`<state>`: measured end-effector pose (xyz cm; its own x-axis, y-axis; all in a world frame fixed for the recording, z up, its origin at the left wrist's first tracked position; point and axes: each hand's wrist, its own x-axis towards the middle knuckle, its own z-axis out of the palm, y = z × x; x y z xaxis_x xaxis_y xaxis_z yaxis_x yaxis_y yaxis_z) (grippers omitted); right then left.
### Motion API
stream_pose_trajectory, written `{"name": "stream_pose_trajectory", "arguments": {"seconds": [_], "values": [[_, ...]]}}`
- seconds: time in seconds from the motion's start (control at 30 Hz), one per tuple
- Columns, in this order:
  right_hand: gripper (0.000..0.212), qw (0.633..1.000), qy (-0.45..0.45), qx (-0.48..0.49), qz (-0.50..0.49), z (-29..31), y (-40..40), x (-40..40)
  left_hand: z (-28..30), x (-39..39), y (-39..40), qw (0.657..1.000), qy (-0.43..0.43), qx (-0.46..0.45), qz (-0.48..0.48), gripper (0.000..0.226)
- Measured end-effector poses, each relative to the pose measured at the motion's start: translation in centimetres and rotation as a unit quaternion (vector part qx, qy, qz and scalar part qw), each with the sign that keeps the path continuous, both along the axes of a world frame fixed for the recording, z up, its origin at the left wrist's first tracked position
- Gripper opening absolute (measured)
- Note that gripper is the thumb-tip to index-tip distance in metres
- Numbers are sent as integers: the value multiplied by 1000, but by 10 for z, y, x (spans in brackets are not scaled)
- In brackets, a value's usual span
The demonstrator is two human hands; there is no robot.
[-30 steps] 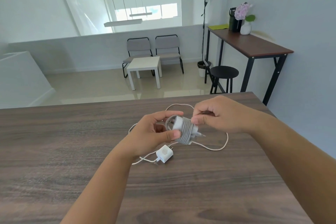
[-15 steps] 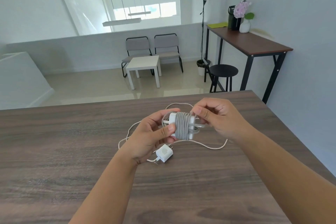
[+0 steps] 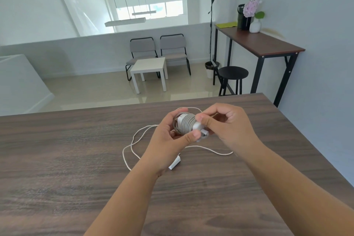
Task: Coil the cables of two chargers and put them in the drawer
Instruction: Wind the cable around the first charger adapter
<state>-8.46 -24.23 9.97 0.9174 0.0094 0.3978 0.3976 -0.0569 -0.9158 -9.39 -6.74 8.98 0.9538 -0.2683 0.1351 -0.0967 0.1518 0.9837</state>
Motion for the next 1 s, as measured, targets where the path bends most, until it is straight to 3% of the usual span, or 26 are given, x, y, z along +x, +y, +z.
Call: {"name": "stream_pose_trajectory", "arguments": {"seconds": [0.17,0.37,0.77,1.0], "values": [[9,996,16,88,21,-6,2,-6,1,-2,0,999,-1,-40,13,54],[20,982,57,161,75,-8,0,-9,0,-1,2,998,-50,-25,35,54],[31,984,73,161,38,-8,-2,-10,6,-3,-2,994,-104,8,30,54],[10,991,51,124,12,-5,4,-10,-3,1,-2,996,-73,-44,34,48]]}}
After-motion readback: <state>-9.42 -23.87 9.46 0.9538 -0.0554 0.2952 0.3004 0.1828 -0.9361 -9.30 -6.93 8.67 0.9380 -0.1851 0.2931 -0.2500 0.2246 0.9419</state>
